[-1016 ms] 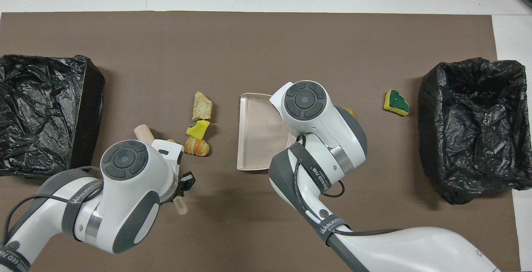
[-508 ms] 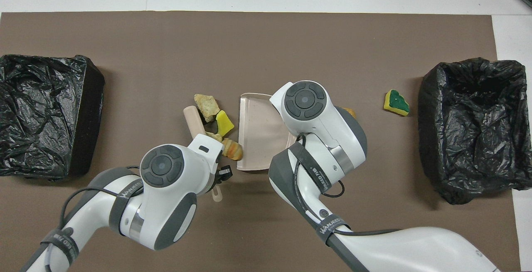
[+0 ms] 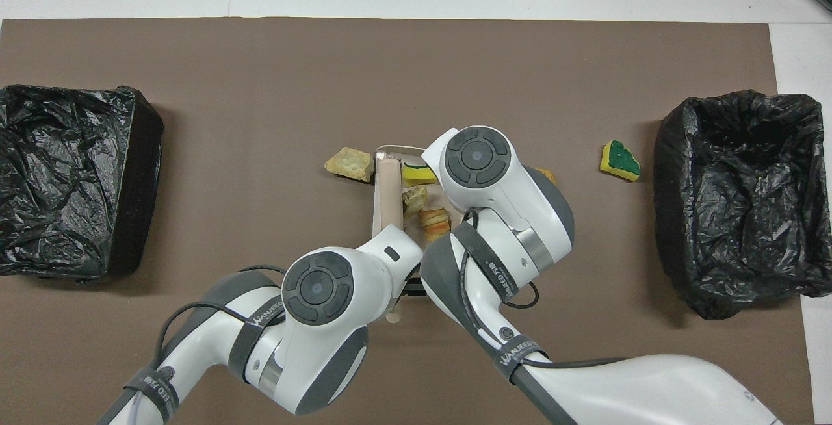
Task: Sweep and dump trash in bin
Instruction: 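Sweep the bread and sponge pieces toward the dustpan with the left gripper, then sweep the remaining pieces into the dustpan with the brush in the left gripper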
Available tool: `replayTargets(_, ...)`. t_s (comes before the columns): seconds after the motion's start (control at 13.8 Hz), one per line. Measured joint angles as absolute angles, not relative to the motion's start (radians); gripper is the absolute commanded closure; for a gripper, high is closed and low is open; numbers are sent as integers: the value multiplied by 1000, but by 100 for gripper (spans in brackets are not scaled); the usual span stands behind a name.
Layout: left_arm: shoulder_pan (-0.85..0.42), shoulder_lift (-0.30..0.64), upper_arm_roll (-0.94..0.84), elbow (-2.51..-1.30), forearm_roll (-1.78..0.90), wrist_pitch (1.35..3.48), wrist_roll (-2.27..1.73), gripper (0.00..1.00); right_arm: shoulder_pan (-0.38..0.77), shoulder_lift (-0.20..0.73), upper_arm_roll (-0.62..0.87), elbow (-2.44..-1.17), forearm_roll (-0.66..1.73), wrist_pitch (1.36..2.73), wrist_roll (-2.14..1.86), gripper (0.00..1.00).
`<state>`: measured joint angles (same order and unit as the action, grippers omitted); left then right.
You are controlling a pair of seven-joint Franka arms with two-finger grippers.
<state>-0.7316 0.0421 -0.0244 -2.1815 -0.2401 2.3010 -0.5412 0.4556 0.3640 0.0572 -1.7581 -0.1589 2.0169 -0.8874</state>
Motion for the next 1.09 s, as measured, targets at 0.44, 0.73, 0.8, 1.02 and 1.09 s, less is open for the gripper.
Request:
replayTargets(0.44,-573,40,9,-2115,-240,2126,-325,100,456,364,57,-1758,-159,2017,-887,100)
replayTargets(0.73,-441,45,17,-1998,-186,1930,-173,100,456,364,57,-1758,-159,2017,-887,100)
replayTargets(0.8,-419,50,17,-1990,-154,1926,-152,100,456,364,57,-1758,-159,2017,-887,100)
replayTargets(1.02,-345,99,18,-1969,-70,1926,-55,100,455,364,57,-1758,-159,2017,-887,100)
replayTargets(1.09,-321,123,18,-1960,-52,1927,-20,100,455,364,57,-1758,-159,2017,-887,100)
